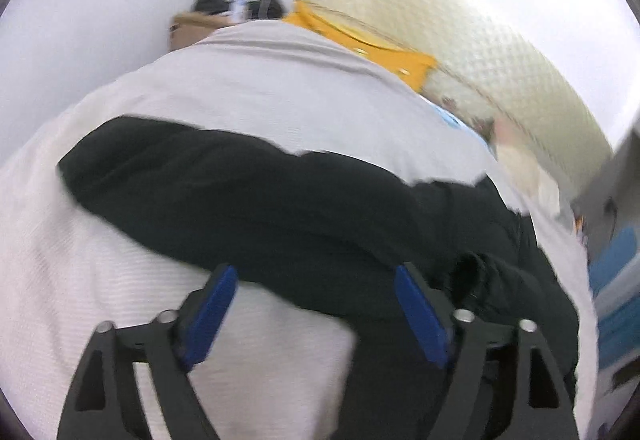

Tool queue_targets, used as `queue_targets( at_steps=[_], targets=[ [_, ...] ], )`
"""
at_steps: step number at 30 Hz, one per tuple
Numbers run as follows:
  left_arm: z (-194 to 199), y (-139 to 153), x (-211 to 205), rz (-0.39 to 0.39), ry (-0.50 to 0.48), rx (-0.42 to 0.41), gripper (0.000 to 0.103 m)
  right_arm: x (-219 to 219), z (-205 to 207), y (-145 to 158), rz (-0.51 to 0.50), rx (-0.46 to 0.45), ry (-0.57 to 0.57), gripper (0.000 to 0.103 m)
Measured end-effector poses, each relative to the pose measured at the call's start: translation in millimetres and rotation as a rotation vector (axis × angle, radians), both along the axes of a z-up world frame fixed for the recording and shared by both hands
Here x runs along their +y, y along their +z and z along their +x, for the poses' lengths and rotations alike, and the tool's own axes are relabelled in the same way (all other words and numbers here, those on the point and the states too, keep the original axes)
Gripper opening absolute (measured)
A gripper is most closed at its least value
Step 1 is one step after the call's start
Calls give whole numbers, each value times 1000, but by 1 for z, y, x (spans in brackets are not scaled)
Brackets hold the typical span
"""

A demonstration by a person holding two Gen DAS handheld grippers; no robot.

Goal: Fold large clothes

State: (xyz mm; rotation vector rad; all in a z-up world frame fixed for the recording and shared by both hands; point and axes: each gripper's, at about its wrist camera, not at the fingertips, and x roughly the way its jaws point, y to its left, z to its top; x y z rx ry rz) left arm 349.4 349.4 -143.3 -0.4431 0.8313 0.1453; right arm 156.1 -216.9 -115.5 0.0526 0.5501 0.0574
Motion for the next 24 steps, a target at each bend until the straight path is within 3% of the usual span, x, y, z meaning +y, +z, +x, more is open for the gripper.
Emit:
queue_targets(
  at_steps=[3, 5, 12, 15, 17, 20, 24],
  targets=[
    [-14, -8, 44, -30, 82, -10, 89, 4, 0, -2, -8, 15, 0, 103],
    [-21, -23, 73, -106, 119, 1, 92, 8, 2, -2, -13, 29, 3, 103],
    [-37, -103, 152, -307, 197, 69, 92, 25, 7, -3, -28, 44, -3, 103],
    [-41, -136, 184, -450, 229, 10, 92, 29, 15, -7, -27, 69, -23, 103],
    [-38, -147, 196, -500, 231, -43, 92, 31, 20, -9, -15, 87, -35, 103],
    [-24, -152, 208, -516, 208, -117, 92, 37, 27, -9, -5, 90, -47, 103],
    [8, -152, 221, -476, 202, -136, 92, 49, 39, -12, -56, 83, -69, 103]
  ],
)
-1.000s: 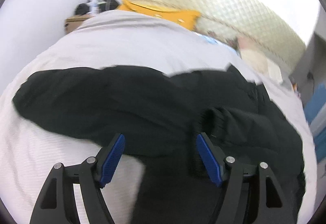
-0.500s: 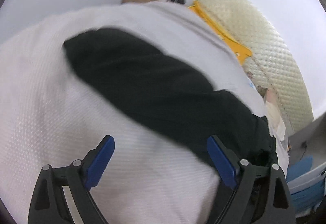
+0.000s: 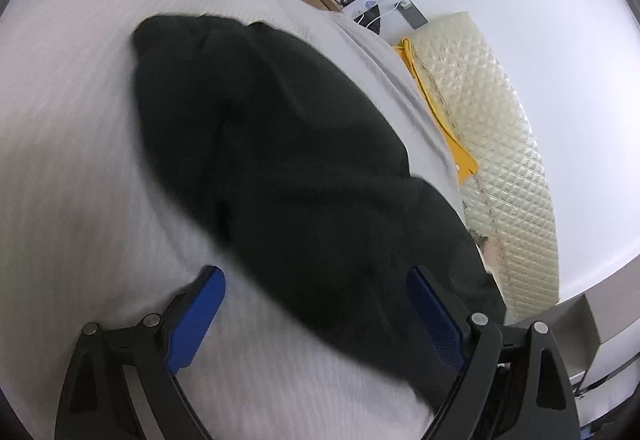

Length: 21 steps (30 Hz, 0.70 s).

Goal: Fold large clothes

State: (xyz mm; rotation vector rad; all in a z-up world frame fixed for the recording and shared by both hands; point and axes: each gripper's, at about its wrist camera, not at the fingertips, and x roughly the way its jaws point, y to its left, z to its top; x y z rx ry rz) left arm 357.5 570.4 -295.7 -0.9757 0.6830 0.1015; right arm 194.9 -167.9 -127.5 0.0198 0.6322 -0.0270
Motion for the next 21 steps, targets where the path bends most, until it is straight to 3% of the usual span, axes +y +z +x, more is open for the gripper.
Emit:
queue_targets(
  at_steps=[5, 8, 10, 12, 15, 21],
  targets=[
    [23, 3, 12, 21, 65, -18, 88, 8, 8, -5, -31, 17, 0, 103],
    [27, 2, 21, 4, 111, -44, 77, 9, 11, -8, -40, 26, 1, 103],
    [33, 2, 26, 5, 106, -41, 45, 9, 12, -9, -39, 33, 5, 103],
    [39, 8, 24, 43, 67, -20, 27, 7, 10, -9, -40, 31, 5, 103],
    [32, 24, 20, 101, 60, -34, 12, 3, 7, -5, -15, 20, 9, 103],
    [19, 88, -8, 272, 47, -42, 6, -4, -2, 3, 33, -3, 25, 103]
  ],
)
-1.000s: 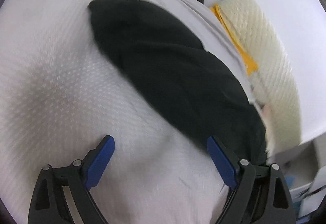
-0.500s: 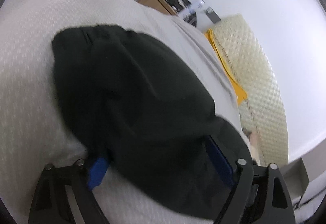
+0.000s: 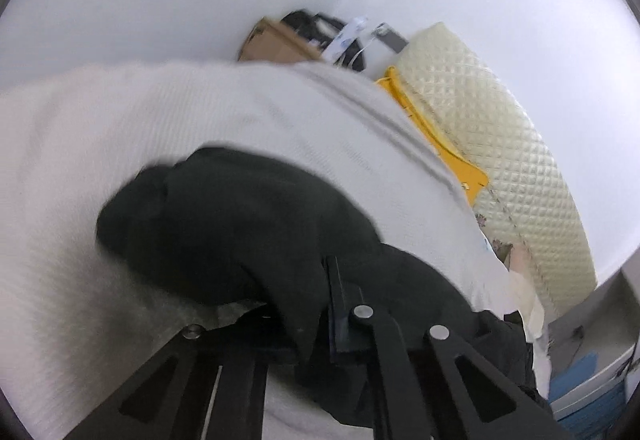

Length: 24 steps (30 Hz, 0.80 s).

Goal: Fold large clothes

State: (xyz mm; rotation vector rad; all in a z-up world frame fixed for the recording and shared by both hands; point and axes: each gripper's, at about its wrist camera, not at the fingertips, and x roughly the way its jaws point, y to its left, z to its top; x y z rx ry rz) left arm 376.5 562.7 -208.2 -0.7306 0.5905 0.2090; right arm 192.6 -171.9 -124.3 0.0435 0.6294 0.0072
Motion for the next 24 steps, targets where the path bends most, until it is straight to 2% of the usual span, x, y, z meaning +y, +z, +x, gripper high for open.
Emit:
queue_targets(
  at_steps=[7, 13, 16, 20, 24],
  targets=[
    [-9, 100, -50, 173, -70, -36, 5, -6, -19, 13, 14, -44, 28, 103],
    [-32, 162, -117, 311, -131, -52, 5, -25, -40, 31, 36, -96, 42, 103],
    [-40, 193, -145, 327, -148, -84, 5, -33, -46, 38, 31, -113, 41, 103],
    [-43, 239, -194, 428, -174, -122, 5, -40, -54, 42, 29, -131, 42, 103],
    [-46, 278, -249, 492, -234, -177, 5, -47, -63, 48, 31, -150, 46, 103]
  ],
)
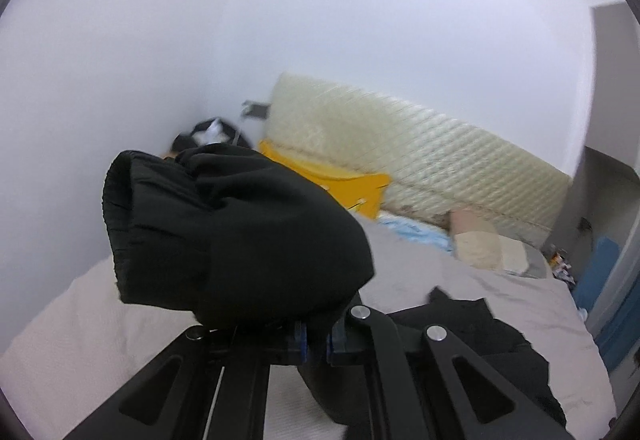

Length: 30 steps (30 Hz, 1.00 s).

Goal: Fold large clothes
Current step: 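Lift the sleeve with the left gripper and fold it across the jacket body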

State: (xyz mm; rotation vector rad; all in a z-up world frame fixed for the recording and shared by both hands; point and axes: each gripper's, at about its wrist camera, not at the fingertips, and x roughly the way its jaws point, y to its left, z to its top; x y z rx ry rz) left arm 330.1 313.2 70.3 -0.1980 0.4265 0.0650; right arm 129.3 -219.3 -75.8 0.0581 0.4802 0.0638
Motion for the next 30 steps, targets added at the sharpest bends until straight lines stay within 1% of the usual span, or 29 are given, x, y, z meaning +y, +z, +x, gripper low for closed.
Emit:
queue_targets(
  at_steps=[3, 6, 7, 9, 11, 13, 14, 16, 19, 21, 24, 26, 30],
  targets=[
    [-1, 21, -47, 63, -51, -20, 5, -8, -5, 3, 7, -14, -8, 103],
    [0, 37, -99, 97, -124, -39, 5, -18, -11, 7, 20, -28, -18, 103],
    [1, 41, -115, 92, -163, -46, 5, -20, -12, 7, 22, -32, -23, 103],
    [2, 48, -149, 49, -283, -74, 5, -26, -14, 10, 15, -41, -36, 103],
    [4, 50, -178, 53, -331, -83, 5, -31, -16, 13, 9, -60, -38, 103],
    [12, 47, -213, 63, -374, -60, 5, -37, -16, 14, 6, -69, -46, 103],
    [16, 43, -229, 80, -393, -44, 5, -40, -17, 14, 8, -73, -52, 103],
    [23, 33, -264, 111, -438, -27, 5, -47, -17, 13, 15, -75, -61, 103],
    [32, 12, -309, 94, -509, -5, 5, -61, -14, 10, 61, -64, -74, 103],
    [32, -5, -335, 90, -536, -4, 5, -69, -13, 8, 84, -64, -85, 103],
    [35, -30, -378, 77, -573, -18, 5, -74, -9, 8, 48, -55, -117, 103],
    [40, -54, -401, 80, -604, 5, 5, -79, -8, 7, 49, -53, -129, 103],
    [54, -115, -454, 121, -677, 97, 5, -95, -3, 0, 102, -41, -157, 103]
  ],
)
